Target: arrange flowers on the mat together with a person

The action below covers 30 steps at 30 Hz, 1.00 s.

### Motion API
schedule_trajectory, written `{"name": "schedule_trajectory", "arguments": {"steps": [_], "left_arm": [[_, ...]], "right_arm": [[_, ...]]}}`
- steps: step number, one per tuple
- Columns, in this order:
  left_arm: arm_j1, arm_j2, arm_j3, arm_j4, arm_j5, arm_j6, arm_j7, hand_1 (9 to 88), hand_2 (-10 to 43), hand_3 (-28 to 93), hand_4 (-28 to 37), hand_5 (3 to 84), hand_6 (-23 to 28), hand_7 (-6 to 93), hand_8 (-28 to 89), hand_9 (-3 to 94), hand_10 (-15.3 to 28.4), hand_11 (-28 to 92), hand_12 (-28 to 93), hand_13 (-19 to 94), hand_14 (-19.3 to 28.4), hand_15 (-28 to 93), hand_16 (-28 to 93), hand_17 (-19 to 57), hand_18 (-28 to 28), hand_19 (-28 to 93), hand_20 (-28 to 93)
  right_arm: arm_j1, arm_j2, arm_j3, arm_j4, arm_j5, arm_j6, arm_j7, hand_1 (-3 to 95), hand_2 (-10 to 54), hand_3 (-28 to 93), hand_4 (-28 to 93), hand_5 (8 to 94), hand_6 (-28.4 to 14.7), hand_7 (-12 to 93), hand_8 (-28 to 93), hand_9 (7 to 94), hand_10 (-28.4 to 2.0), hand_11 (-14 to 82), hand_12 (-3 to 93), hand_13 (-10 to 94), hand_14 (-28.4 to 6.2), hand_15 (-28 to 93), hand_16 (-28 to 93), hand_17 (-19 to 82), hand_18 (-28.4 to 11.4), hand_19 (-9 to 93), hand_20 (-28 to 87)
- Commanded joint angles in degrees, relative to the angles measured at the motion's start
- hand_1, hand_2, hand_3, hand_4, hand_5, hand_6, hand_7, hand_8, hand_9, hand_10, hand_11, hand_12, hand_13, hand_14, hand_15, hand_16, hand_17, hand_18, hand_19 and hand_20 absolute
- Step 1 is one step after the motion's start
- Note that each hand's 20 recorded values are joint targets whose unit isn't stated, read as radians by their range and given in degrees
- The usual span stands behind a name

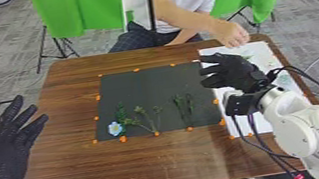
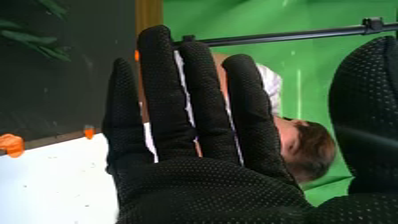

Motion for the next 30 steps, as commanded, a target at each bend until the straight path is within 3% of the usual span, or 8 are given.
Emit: {"name": "schedule_trajectory", "arguments": {"steps": [1, 4, 6, 8, 11, 19, 27, 30], "left_arm": [[-0.15, -0.07, 0.66, 0.51, -0.11, 0.44, -0.46, 20.0, 6.9, 75, -25.4, 31.5, 4.5, 9.3, -8, 28.5, 13.8, 15, 12, 19, 21.0, 42, -4, -9.8, 18.6, 36, 15], [0.23, 0.81, 1.12, 0.69, -1.57, 1.3, 0.59, 20.0, 6.9, 75, -25.4, 31.5, 4.5, 9.4, -8, 28.6, 13.8, 16, 12, 19, 20.9, 43, -4, -9.8, 18.7, 36, 15], [0.49, 0.62, 0.98, 0.62, -0.87, 1.01, 0.38, 20.0, 6.9, 75, -25.4, 31.5, 4.5, 9.4, -8, 28.6, 13.9, 16, 12, 19, 21.1, 43, -4, -9.8, 18.6, 36, 15], [0.89, 1.59, 1.03, 0.6, -2.05, 1.37, 1.64, 20.0, 6.9, 75, -25.3, 31.5, 4.6, 9.4, -8, 28.6, 14.0, 16, 12, 19, 21.1, 43, -4, -9.8, 18.6, 36, 15], [1.3, 1.8, 0.62, 0.2, -1.79, 1.55, 1.97, 20.0, 6.9, 75, -25.4, 31.5, 4.6, 9.5, -8, 28.6, 14.0, 16, 12, 19, 21.0, 43, -4, -9.8, 18.6, 36, 15], [-0.08, -0.3, 0.3, -0.12, 0.59, 0.39, -0.71, 20.2, 7.0, 75, -25.4, 31.4, 4.7, 9.3, -8, 28.7, 14.1, 16, 12, 19, 21.0, 43, -4, -9.8, 18.7, 36, 15], [-0.08, -0.47, 0.53, -0.1, 0.36, 0.48, -0.61, 20.3, 7.0, 75, -25.3, 31.3, 4.6, 9.3, -8, 28.7, 14.1, 16, 12, 19, 21.1, 43, -4, -9.8, 18.7, 37, 15], [0.38, 0.44, 0.56, -0.13, -0.45, 0.97, 0.51, 20.3, 7.1, 75, -25.3, 31.2, 4.5, 9.4, -8, 28.7, 14.1, 16, 12, 19, 21.1, 43, -4, -9.8, 18.8, 36, 15]], "right_arm": [[0.23, -0.11, -0.06, -0.42, -2.21, 0.35, 0.93, 30.5, -7.2, 70, -26, 51.7, 0.7, 16, -13, 55.8, -15.9, 16.6, 14.8, 49, -17.5, 44, 11, 14, -25.1, 58, 13], [0.39, -0.24, -0.23, -0.33, -2.31, 0.22, 1.16, 30.6, -7.2, 70, -26, 51.7, 0.9, 16, -13, 55.9, -15.9, 16.5, 14.8, 49, -17.5, 44, 11, 14, -25.2, 58, 14], [0.3, -0.46, 0.01, -0.29, -1.95, 0.05, 1.16, 30.8, -7.3, 70, -26, 51.8, 0.9, 16, -13, 56.0, -15.9, 16.6, 14.8, 49, -17.6, 44, 11, 14, -25.1, 58, 14], [0.35, -0.33, -0.11, -0.3, -2.05, 0.14, 1.16, 30.8, -7.3, 70, -26, 51.9, 0.9, 16, -13, 56.0, -16.0, 16.6, 14.8, 49, -17.6, 44, 11, 14, -25.1, 58, 14], [0.69, -0.38, -0.32, -0.13, -1.84, -0.11, 1.16, 30.8, -7.3, 70, -26, 52.0, 0.9, 16, -13, 56.1, -16.0, 16.5, 14.7, 49, -17.6, 44, 12, 14, -25.1, 58, 14], [0.82, -0.63, -0.42, 0.0, -1.25, -0.42, 1.05, 30.7, -7.1, 70, -26, 52.3, 1.0, 16, -13, 56.1, -16.1, 16.4, 14.7, 49, -17.7, 43, 12, 14, -25.1, 57, 14], [1.15, -0.6, -0.82, 0.18, -0.15, -0.26, 0.63, 30.3, -6.6, 70, -26, 52.2, 1.1, 16, -13, 56.2, -16.0, 16.4, 14.7, 49, -17.7, 43, 11, 14, -25.2, 57, 14], [1.35, -0.78, -0.86, 0.28, -0.23, -0.42, 0.69, 29.8, -6.4, 70, -26, 52.3, 1.0, 16, -13, 56.3, -16.1, 16.5, 14.7, 49, -17.7, 43, 11, 14, -25.2, 57, 14]]}}
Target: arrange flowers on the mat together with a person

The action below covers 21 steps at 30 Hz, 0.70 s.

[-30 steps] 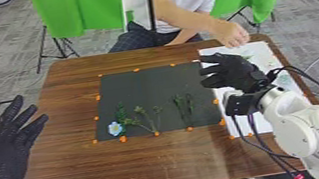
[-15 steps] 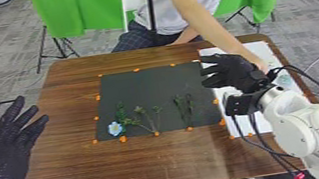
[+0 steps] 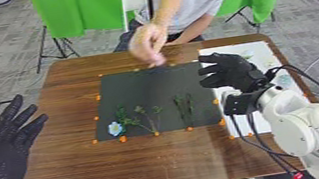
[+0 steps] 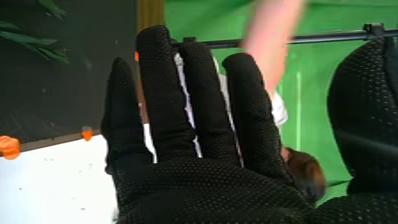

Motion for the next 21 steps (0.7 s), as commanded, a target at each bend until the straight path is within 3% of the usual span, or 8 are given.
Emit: {"name": "schedule_trajectory", "arguments": {"steps": [1, 2, 3, 7, 10, 15, 19, 21], "left_arm": [[0.66, 0.13, 0.3, -0.15, -0.4, 0.15, 0.18, 20.3, 7.1, 75, -25.3, 31.2, 4.5, 9.4, -8, 28.7, 14.1, 16, 12, 19, 21.1, 43, -4, -9.8, 18.7, 36, 15], [0.96, 0.54, 0.29, -0.19, -0.79, 0.35, 0.82, 20.3, 7.1, 75, -25.3, 31.2, 4.5, 9.4, -8, 28.7, 14.1, 16, 12, 19, 21.1, 43, -4, -9.8, 18.7, 36, 15], [0.82, 0.27, 0.28, -0.24, -0.47, 0.2, 0.37, 20.4, 7.1, 75, -25.3, 31.2, 4.5, 9.4, -8, 28.7, 14.1, 16, 12, 19, 21.1, 43, -4, -9.8, 18.7, 36, 15], [1.13, 0.71, 0.33, -0.28, -0.84, 0.43, 1.13, 20.3, 7.1, 75, -25.4, 31.1, 4.5, 9.4, -8, 28.7, 14.0, 16, 12, 19, 21.0, 43, -4, -9.8, 18.7, 36, 15], [0.52, 0.03, 0.35, -0.26, -0.11, 0.1, 0.03, 20.3, 7.1, 75, -25.3, 31.1, 4.5, 9.5, -8, 28.7, 14.1, 16, 12, 19, 21.0, 43, -4, -9.8, 18.7, 36, 15], [0.83, 0.19, 0.47, -0.23, -0.32, 0.09, 0.56, 20.4, 7.3, 75, -25.3, 31.1, 4.6, 9.5, -8, 28.6, 14.1, 16, 12, 19, 21.1, 43, -4, -9.8, 18.8, 36, 15], [0.27, -0.6, 0.53, -0.2, 0.67, -0.56, -0.49, 20.4, 7.2, 75, -25.2, 31.1, 4.6, 9.5, -8, 28.7, 14.1, 16, 12, 19, 21.1, 43, -4, -9.9, 18.8, 37, 15], [0.24, -0.75, 0.58, -0.22, 0.59, -0.56, -0.5, 20.4, 7.2, 75, -25.2, 31.1, 4.6, 9.6, -8, 28.7, 14.0, 16, 12, 19, 21.0, 43, -4, -9.9, 18.8, 37, 15]], "right_arm": [[0.35, -0.49, -0.22, 0.19, 0.26, -0.18, -0.24, 29.7, -6.4, 70, -26, 52.3, 1.0, 16, -13, 56.3, -16.2, 16.5, 14.7, 49, -17.7, 43, 11, 14, -25.2, 57, 14], [0.48, -0.44, -0.34, 0.25, 0.23, -0.15, -0.36, 29.7, -6.4, 70, -26, 52.3, 1.0, 16, -13, 56.3, -16.2, 16.4, 14.7, 49, -17.7, 43, 11, 14, -25.2, 57, 14], [0.25, -0.35, -0.25, 0.09, 0.05, -0.07, -0.31, 29.7, -6.3, 70, -26, 52.3, 1.0, 16, -13, 56.3, -16.2, 16.4, 14.7, 49, -17.7, 43, 12, 14, -25.3, 57, 14], [0.59, -0.61, -0.33, 0.29, -0.01, -0.44, -0.15, 29.8, -6.4, 70, -26, 52.2, 1.0, 16, -13, 56.3, -16.0, 16.4, 14.7, 49, -17.8, 43, 12, 14, -25.3, 57, 14], [0.31, -0.74, -0.08, 0.24, 0.17, -0.59, -0.23, 29.8, -6.4, 70, -26, 52.3, 1.1, 16, -13, 56.3, -16.0, 16.5, 14.7, 49, -17.8, 43, 12, 14, -25.3, 57, 14], [0.29, -0.58, -0.18, 0.25, 0.03, -0.63, -0.44, 29.6, -6.4, 70, -26, 52.4, 1.2, 16, -13, 56.3, -16.1, 16.3, 14.7, 49, -17.8, 43, 12, 14, -25.4, 57, 14], [0.42, -0.64, -0.27, 0.32, 0.08, -0.66, -0.37, 29.7, -6.4, 70, -26, 52.4, 1.2, 16, -13, 56.3, -16.1, 16.4, 14.7, 49, -17.8, 43, 12, 14, -25.4, 57, 14], [0.57, -0.84, -0.3, 0.42, 0.02, -0.8, -0.19, 29.7, -6.5, 70, -26, 52.3, 1.1, 16, -13, 56.3, -16.1, 16.4, 14.7, 49, -17.8, 43, 12, 14, -25.4, 57, 14]]}}
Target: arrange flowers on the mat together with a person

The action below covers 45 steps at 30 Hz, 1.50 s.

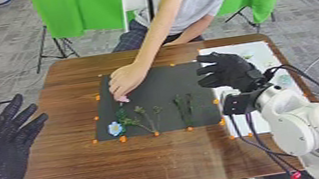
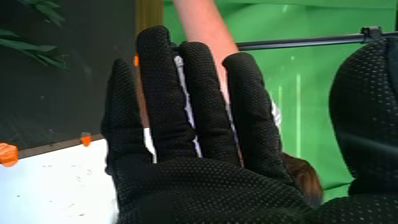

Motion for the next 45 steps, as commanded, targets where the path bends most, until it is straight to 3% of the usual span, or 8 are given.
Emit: {"name": "schedule_trajectory", "arguments": {"steps": [1, 2, 14, 19, 27, 35, 41, 45], "left_arm": [[-0.17, -1.34, 0.5, -0.05, 0.99, -0.69, -1.29, 20.4, 7.2, 75, -25.2, 31.1, 4.6, 9.6, -8, 28.7, 14.1, 16, 12, 19, 21.0, 43, -4, -9.8, 18.8, 37, 15], [-0.39, -1.86, 0.34, -0.09, 1.53, -0.95, -2.09, 20.4, 7.2, 75, -25.2, 31.1, 4.6, 9.7, -8, 28.7, 14.1, 16, 12, 19, 21.0, 43, -4, -9.9, 18.8, 37, 15], [-0.99, -2.57, 0.53, -0.01, 2.31, -1.25, -3.05, 20.4, 7.2, 75, -25.2, 31.1, 4.6, 9.8, -8, 28.8, 14.2, 16, 12, 19, 21.1, 43, -4, -9.8, 18.9, 37, 15], [-0.3, -1.9, 0.67, -0.09, 1.89, -0.95, -2.0, 20.4, 7.2, 75, -25.2, 31.1, 4.7, 9.7, -8, 28.8, 14.1, 17, 12, 19, 21.1, 43, -4, -9.9, 18.9, 37, 15], [-0.9, -1.95, 0.67, 0.06, 2.1, -1.13, -2.67, 20.4, 7.3, 75, -25.2, 31.1, 4.7, 9.8, -8, 28.9, 14.3, 17, 12, 19, 21.1, 43, -4, -9.8, 18.9, 37, 15], [-0.91, -2.04, 0.68, -0.03, 2.66, -1.4, -2.98, 20.4, 7.3, 75, -25.2, 31.2, 4.8, 9.9, -8, 28.8, 14.3, 17, 12, 19, 21.1, 43, -4, -9.8, 18.9, 37, 15], [-0.62, -1.66, 0.81, -0.21, 2.32, -0.88, -2.12, 20.5, 7.3, 75, -25.2, 31.2, 4.8, 9.9, -8, 28.8, 14.4, 17, 12, 19, 21.1, 43, -4, -9.8, 18.9, 37, 15], [-0.7, -1.72, 0.79, -0.23, 2.48, -0.99, -2.07, 20.5, 7.3, 75, -25.2, 31.2, 4.9, 10.0, -8, 28.9, 14.4, 17, 12, 19, 21.1, 43, -4, -9.8, 18.8, 37, 15]], "right_arm": [[0.16, -0.44, -0.05, 0.22, -0.2, -0.32, -0.29, 29.7, -6.5, 70, -26, 52.3, 1.1, 16, -13, 56.3, -16.1, 16.4, 14.7, 49, -17.8, 43, 12, 14, -25.4, 57, 14], [0.09, -0.55, -0.06, 0.16, -0.41, -0.15, -0.15, 29.7, -6.5, 70, -26, 52.3, 1.1, 16, -13, 56.3, -16.1, 16.4, 14.7, 49, -17.9, 43, 12, 13, -25.4, 57, 14], [0.01, 0.51, 0.82, -0.07, -1.95, 0.78, -0.15, 29.9, -6.4, 70, -26, 52.1, 1.1, 16, -13, 56.1, -16.1, 16.4, 14.7, 49, -17.8, 43, 12, 13, -25.4, 57, 14], [-0.48, 1.67, 1.59, -0.3, -3.07, 1.65, -0.4, 30.0, -6.5, 70, -26, 51.5, 0.8, 16, -13, 56.0, -16.3, 16.4, 14.7, 49, -17.8, 43, 12, 14, -25.5, 57, 14], [-0.15, 4.6, 0.89, -0.52, -9.44, 6.68, 0.87, 30.0, -6.2, 70, -26, 51.1, 0.9, 16, -13, 56.2, -16.6, 16.8, 14.8, 50, -17.9, 45, 12, 14, -25.5, 58, 15], [5.93, 8.97, -5.99, 0.56, -31.09, 16.61, 14.57, 30.1, -5.7, 69, -25, 51.9, 0.3, 15, -12, 62.6, -18.1, 19.3, 14.7, 58, -16.7, 50, 12, 19, -24.8, 62, 15], [9.04, 11.36, -8.05, 2.12, -45.8, 15.31, 25.97, 31.3, -5.7, 68, -24, 53.2, -0.8, 14, -12, 70.3, -18.3, 19.8, 14.4, 69, -14.8, 51, 12, 25, -24.7, 68, 14], [11.24, 12.08, -9.57, 3.02, -54.7, 10.72, 34.09, 31.9, -5.4, 66, -23, 53.5, -1.3, 13, -11, 73.7, -18.2, 20.2, 15.0, 73, -13.9, 52, 13, 29, -24.5, 72, 10]]}}
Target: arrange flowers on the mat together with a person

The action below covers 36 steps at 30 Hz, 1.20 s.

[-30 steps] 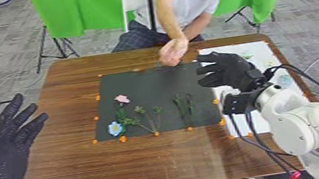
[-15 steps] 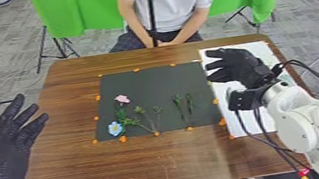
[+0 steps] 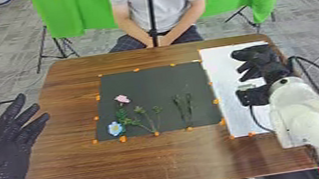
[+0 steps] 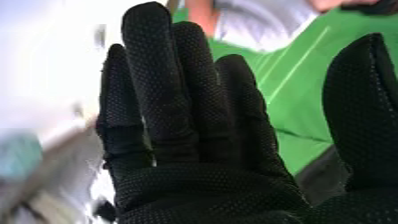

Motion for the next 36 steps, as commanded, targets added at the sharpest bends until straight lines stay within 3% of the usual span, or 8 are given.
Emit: {"name": "schedule_trajectory", "arguments": {"steps": [1, 8, 16, 24, 31, 33, 36], "left_arm": [[0.8, 0.2, 0.35, -0.29, -0.05, -0.02, 0.75, 20.5, 7.3, 75, -25.1, 31.2, 4.9, 10.0, -8, 28.9, 14.4, 17, 12, 19, 21.1, 43, -4, -9.8, 18.9, 37, 15], [1.07, 0.14, 0.25, -0.39, -0.19, 0.15, 1.04, 20.6, 7.3, 75, -25.1, 31.3, 4.9, 10.1, -8, 28.9, 14.4, 17, 12, 19, 21.1, 44, -4, -9.8, 18.9, 37, 15], [1.05, 0.53, 0.48, -0.33, -0.41, 0.23, 1.67, 20.6, 7.2, 76, -24.9, 31.3, 4.9, 10.1, -8, 28.9, 14.4, 17, 12, 19, 21.2, 44, -4, -9.8, 18.9, 37, 15], [0.64, 0.09, 0.44, -0.35, -0.22, 0.22, 1.41, 20.6, 7.2, 76, -24.9, 31.4, 5.0, 10.1, -8, 28.9, 14.4, 17, 12, 20, 21.2, 44, -4, -9.8, 18.9, 37, 15], [0.34, 0.41, 0.93, -0.21, -0.33, 0.22, 1.76, 20.7, 7.2, 76, -24.8, 31.4, 5.0, 10.2, -8, 28.9, 14.4, 17, 12, 20, 21.1, 44, -4, -9.8, 18.9, 37, 15], [0.63, 1.36, 1.18, -0.2, -1.15, 0.69, 2.92, 20.7, 7.2, 76, -24.9, 31.4, 5.0, 10.2, -8, 28.9, 14.4, 17, 12, 20, 21.2, 44, -4, -9.8, 18.9, 37, 15], [0.81, 1.81, 1.36, -0.16, -1.44, 0.83, 3.45, 20.7, 7.1, 76, -24.7, 31.4, 5.1, 10.1, -8, 28.8, 14.4, 17, 12, 20, 21.2, 44, -4, -9.8, 18.9, 37, 15]], "right_arm": [[4.52, 2.74, -1.41, 2.34, -15.75, -6.5, 11.55, 32.0, -5.2, 66, -23, 53.5, -1.5, 12, -11, 74.3, -18.2, 20.3, 15.2, 74, -13.7, 52, 14, 30, -24.4, 74, 7], [8.94, 2.6, -3.69, 5.75, -19.53, -15.76, 20.79, 33.3, -4.5, 64, -21, 52.1, -4.2, 10, -10, 76.8, -19.9, 19.3, 14.7, 78, -14.4, 51, 13, 34, -25.5, 80, -3], [14.47, 2.28, -7.25, 11.61, -18.53, -24.0, 26.28, 34.6, -4.5, 63, -20, 50.8, -5.4, 9, -10, 77.4, -21.3, 17.1, 14.0, 80, -15.2, 48, 12, 35, -26.5, 82, -10], [16.96, 1.39, -9.18, 16.63, -17.02, -29.56, 31.21, 35.4, -5.5, 63, -19, 47.2, -7.1, 7, -9, 78.0, -24.3, 13.6, 12.9, 82, -15.8, 45, 12, 36, -27.3, 83, -17], [21.3, 0.98, -13.01, 22.7, -12.47, -32.21, 31.63, 37.1, -5.4, 62, -19, 48.3, -8.0, 6, -9, 78.4, -25.8, 12.0, 12.2, 82, -16.4, 44, 11, 37, -27.7, 83, -19], [22.26, 1.24, -14.25, 24.0, -11.84, -31.8, 31.35, 37.7, -5.4, 62, -19, 48.8, -8.0, 6, -9, 77.9, -26.0, 11.6, 12.0, 83, -16.3, 44, 10, 37, -27.6, 83, -20], [22.86, 1.32, -15.01, 25.41, -11.17, -32.75, 30.92, 38.4, -5.4, 62, -19, 49.6, -7.7, 7, -9, 77.6, -26.0, 11.6, 11.9, 83, -16.1, 45, 10, 38, -27.0, 83, -21]]}}
